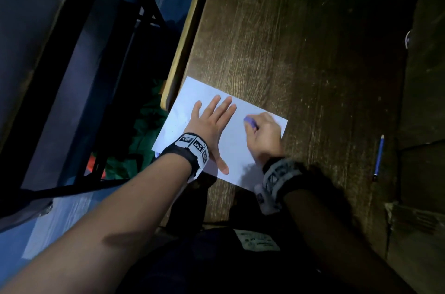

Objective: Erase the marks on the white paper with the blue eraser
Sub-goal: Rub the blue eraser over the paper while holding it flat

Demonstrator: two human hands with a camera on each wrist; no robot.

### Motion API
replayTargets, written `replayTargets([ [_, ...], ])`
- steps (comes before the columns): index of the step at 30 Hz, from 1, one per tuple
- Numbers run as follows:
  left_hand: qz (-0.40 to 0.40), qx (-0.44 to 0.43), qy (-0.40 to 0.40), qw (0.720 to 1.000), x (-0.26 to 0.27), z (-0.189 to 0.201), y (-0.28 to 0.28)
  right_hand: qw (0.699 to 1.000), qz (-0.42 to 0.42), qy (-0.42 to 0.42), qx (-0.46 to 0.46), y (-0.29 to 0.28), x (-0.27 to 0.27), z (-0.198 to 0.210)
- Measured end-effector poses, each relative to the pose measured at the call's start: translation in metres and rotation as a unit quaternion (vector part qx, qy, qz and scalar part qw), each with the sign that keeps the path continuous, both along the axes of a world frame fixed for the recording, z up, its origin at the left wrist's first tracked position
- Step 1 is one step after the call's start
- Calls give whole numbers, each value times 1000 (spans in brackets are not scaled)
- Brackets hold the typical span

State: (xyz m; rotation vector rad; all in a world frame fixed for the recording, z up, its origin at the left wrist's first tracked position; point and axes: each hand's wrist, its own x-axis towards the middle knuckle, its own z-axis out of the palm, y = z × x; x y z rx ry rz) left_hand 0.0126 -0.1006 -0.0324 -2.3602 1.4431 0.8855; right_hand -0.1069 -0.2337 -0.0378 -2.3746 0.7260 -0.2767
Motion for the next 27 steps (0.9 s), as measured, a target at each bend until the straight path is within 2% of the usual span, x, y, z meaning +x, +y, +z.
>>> replayTargets([
  [3, 2, -6, -6, 1000, 1, -3, 0, 991, 133, 34, -4, 49, -41, 4],
  [5, 0, -7, -8, 1000, 1, -3, 0, 979, 188, 69, 25, 47, -51, 6],
  [7, -2, -4, -11, 1000, 1, -2, 0, 984, 170, 45, 20, 25, -33, 6],
  [10, -5, 1, -10, 1000, 0, 1, -1, 999, 40, -1, 13, -7, -3, -1],
  [12, -3, 0, -7, 1000, -1, 3, -1, 1000, 14, -5, 18, 5, -6, -4],
  [15, 0, -2, -12, 1000, 0, 2, 0, 993, 118, 5, 7, 47, -45, -2],
  [17, -3, -4, -12, 1000, 1, 2, 0, 986, 156, 43, 27, 49, -58, -2],
  [20, 14, -20, -6, 1000, 1, 7, -1, 993, 109, 16, 41, 29, -54, -3],
  [22, 27, -74, 8, 997, 6, 10, -1, 998, 20, 6, 66, 17, -47, -2],
  [24, 5, -141, 33, 989, 12, 12, 2, 995, -53, 24, 86, 8, -38, -2],
  [27, -11, -125, 70, 990, 18, 11, 9, 991, -94, 28, 95, 1, -20, -2],
])
